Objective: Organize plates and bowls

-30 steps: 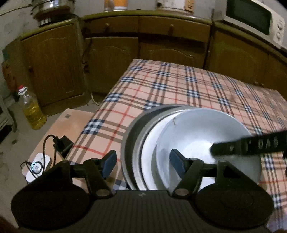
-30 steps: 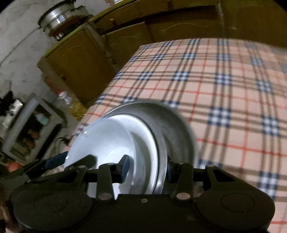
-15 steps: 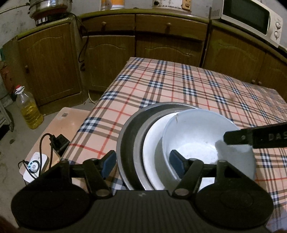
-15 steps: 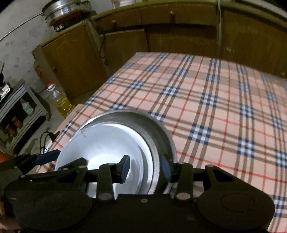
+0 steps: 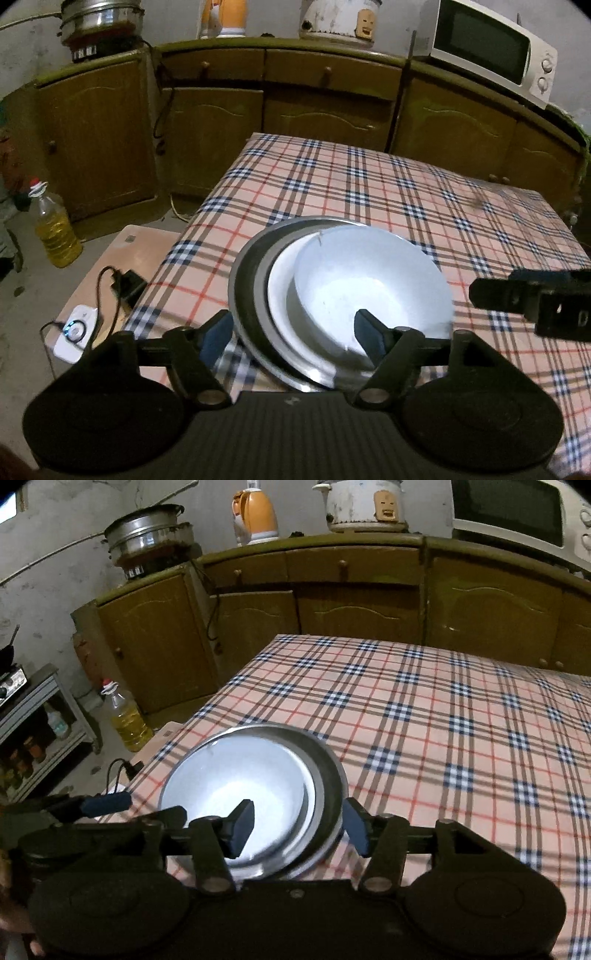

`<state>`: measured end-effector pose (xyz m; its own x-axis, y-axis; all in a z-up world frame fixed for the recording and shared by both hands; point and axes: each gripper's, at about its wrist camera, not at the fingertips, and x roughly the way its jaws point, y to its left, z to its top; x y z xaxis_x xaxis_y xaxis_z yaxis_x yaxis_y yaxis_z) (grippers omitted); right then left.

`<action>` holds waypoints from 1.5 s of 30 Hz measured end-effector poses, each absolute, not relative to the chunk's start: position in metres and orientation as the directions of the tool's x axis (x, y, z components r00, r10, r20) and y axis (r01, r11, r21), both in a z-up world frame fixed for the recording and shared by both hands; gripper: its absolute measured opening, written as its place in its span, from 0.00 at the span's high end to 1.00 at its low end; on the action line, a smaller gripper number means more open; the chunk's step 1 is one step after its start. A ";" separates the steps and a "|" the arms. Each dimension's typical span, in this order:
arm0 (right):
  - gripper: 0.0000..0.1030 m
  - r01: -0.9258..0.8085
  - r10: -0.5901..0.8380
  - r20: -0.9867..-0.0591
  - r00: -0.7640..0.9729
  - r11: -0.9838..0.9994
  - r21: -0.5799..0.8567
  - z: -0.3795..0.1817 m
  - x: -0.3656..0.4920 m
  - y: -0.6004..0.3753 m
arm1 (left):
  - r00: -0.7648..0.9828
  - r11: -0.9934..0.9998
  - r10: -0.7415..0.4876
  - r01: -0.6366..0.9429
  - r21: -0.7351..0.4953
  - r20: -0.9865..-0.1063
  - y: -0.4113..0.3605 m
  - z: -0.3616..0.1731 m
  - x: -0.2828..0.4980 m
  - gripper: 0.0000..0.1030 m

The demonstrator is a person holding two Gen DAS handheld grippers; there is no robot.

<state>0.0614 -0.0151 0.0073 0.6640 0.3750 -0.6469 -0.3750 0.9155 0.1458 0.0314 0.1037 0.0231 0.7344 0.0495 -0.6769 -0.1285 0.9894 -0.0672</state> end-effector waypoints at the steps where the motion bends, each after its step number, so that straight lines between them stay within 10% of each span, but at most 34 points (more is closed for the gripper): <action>1: 0.36 -0.369 0.373 -0.648 0.665 0.917 0.148 0.007 0.055 -0.016 | 0.734 0.989 0.050 -0.130 -0.068 -0.677 0.102 0.025 0.026 0.24; 14: 0.33 -0.315 0.345 -0.671 0.656 0.933 0.173 0.004 -0.009 -0.037 | 0.726 0.990 0.096 -0.143 -0.014 -0.681 0.077 0.045 -0.028 0.00; 45: 0.33 -0.327 0.375 -0.686 0.624 0.922 0.208 -0.011 -0.027 -0.051 | 0.673 0.981 0.163 -0.189 0.045 -0.722 0.059 0.033 -0.043 0.00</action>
<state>-0.0270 -0.0513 -0.0114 0.6236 0.3753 -0.6858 -0.3266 0.9221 0.2077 -0.0433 0.0590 0.0328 0.6726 0.1627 -0.7219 -0.1892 0.9809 0.0448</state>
